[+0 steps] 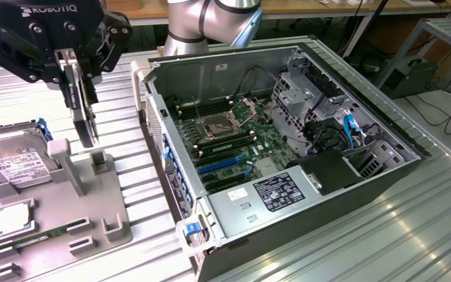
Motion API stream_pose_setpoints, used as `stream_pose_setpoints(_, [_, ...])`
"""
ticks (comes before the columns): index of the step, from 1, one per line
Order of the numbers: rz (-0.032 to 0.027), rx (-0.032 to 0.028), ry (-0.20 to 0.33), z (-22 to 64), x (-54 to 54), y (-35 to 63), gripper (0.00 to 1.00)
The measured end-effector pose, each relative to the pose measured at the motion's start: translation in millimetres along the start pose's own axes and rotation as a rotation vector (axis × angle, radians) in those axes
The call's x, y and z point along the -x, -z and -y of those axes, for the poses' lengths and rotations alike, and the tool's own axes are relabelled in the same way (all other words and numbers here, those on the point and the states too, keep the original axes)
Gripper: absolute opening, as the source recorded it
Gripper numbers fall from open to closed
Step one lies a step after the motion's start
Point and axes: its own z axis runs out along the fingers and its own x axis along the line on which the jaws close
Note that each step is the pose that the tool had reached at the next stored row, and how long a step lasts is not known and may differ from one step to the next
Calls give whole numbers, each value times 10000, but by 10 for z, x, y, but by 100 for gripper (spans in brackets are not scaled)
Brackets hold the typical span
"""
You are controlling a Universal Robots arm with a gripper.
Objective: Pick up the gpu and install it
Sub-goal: 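Pick up the gpu and move the gpu toward the slot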
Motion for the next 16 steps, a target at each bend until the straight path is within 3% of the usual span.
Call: stream_pose_setpoints(16, [0,0,-1,8,301,-1,28])
